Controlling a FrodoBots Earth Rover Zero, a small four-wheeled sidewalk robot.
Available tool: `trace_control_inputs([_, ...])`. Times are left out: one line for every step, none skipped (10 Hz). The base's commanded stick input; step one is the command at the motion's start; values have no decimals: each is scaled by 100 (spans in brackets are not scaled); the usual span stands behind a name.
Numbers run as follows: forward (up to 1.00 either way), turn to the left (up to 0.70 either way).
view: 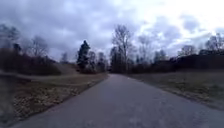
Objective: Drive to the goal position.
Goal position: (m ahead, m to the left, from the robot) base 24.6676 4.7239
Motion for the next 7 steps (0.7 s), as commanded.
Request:
trace_control_inputs([50, 0])
trace_control_inputs([50, 0])
trace_control_inputs([50, 0])
trace_control_inputs([50, 0])
trace_control_inputs([50, 0])
trace_control_inputs([50, 0])
trace_control_inputs([50, 0])
